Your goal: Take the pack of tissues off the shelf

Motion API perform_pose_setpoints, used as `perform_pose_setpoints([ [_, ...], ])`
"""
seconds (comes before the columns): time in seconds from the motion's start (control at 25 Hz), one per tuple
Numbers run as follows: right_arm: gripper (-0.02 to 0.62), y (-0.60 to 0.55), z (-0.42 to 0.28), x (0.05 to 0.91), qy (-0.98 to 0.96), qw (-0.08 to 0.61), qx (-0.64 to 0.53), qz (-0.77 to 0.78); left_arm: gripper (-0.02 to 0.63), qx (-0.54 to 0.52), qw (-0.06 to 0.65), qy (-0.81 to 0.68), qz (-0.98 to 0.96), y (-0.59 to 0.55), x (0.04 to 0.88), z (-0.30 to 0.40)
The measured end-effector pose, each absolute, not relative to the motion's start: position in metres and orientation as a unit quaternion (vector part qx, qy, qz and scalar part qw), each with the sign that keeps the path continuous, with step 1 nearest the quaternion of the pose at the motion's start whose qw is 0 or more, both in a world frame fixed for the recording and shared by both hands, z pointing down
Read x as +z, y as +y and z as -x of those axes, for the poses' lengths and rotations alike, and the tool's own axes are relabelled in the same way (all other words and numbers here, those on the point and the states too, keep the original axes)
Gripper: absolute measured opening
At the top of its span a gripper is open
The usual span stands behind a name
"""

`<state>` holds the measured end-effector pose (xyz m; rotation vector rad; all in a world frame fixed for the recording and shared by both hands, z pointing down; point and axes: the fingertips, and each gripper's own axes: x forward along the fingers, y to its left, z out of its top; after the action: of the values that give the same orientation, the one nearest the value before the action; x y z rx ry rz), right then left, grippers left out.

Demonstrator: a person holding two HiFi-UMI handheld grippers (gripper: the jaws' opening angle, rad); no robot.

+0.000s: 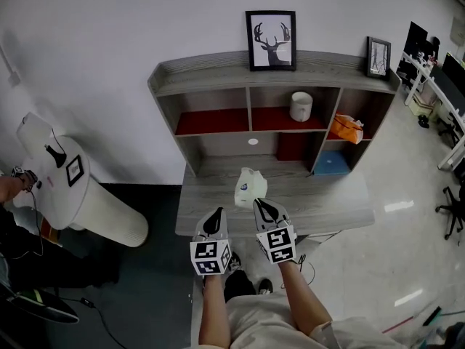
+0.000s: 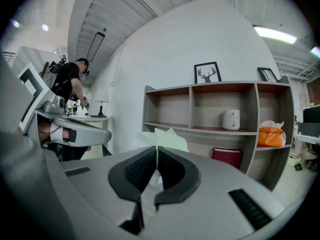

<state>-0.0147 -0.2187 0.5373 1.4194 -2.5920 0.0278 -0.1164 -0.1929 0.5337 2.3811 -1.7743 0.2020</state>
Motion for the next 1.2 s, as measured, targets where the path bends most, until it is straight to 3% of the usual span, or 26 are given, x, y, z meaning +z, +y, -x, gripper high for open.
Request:
perform_pose_setpoints([
  [1.2,0.015,-0.23,0.023,0.558,-0.872,0.11,0.016,-0.477,0.008,0.076,0.089,-0.588,-0.8,-0.203,0.543,0.124],
])
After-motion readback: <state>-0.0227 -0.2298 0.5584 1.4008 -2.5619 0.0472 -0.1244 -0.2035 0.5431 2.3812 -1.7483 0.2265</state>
